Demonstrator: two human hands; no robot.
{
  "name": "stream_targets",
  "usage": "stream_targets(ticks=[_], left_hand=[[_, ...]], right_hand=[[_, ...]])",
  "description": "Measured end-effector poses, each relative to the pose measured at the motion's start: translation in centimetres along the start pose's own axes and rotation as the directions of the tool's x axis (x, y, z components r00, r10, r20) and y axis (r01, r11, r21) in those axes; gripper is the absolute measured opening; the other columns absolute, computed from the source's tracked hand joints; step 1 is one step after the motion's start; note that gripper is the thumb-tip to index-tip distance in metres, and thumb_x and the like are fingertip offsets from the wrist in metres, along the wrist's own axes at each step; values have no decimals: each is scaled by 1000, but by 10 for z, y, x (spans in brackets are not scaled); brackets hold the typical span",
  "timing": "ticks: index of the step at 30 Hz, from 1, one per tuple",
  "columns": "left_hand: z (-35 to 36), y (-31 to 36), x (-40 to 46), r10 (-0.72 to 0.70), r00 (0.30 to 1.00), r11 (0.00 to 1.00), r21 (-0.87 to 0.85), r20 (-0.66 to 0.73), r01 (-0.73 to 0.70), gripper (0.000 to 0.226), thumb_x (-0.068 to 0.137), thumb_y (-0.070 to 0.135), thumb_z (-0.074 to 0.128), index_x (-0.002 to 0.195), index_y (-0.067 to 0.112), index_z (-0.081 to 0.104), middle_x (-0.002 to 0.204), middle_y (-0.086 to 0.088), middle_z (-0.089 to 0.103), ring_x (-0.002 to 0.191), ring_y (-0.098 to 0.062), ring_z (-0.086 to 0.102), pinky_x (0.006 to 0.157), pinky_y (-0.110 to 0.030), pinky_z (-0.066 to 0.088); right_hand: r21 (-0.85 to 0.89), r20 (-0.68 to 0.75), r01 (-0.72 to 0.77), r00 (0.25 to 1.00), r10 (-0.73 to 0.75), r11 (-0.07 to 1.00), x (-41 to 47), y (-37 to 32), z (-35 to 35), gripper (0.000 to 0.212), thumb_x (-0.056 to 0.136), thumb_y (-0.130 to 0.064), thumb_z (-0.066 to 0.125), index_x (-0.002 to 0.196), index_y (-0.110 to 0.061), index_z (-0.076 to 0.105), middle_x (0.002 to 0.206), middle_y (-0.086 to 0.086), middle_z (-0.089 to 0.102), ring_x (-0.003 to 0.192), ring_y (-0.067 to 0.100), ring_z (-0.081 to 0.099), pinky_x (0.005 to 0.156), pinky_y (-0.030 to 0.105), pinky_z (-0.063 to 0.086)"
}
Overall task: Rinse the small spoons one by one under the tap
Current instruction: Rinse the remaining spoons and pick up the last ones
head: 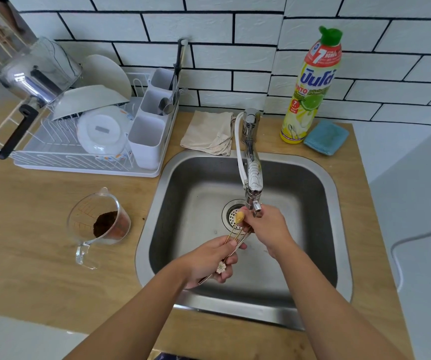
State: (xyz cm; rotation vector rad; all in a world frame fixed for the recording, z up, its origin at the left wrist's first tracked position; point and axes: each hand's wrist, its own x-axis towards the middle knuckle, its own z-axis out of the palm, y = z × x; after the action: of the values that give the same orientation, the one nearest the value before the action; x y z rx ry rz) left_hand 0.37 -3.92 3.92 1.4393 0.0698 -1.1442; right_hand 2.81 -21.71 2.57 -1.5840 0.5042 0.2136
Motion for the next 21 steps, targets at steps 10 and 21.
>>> stream_targets(ticks=[10,21], left_hand=[[3,16,13,-46,997,995,81,-64,51,32,107,40,39,109,13,57,67,8,45,48,-8,35,41,-20,25],[-2,5,3,35,994,998,-50,-101,-40,33,107,37,41,115,9,57,67,7,47,48,-8,32,40,-19,23]], right_hand=[[73,145,6,989,-17,997,4,-3,-14,12,96,-8,71,89,-16,77,77,1,75,74,15,68,75,35,56],[397,229,-111,973,18,911,0,10,-15,16,103,-11,60,111,-12,74,108,12,79,92,23,75,80,32,60]])
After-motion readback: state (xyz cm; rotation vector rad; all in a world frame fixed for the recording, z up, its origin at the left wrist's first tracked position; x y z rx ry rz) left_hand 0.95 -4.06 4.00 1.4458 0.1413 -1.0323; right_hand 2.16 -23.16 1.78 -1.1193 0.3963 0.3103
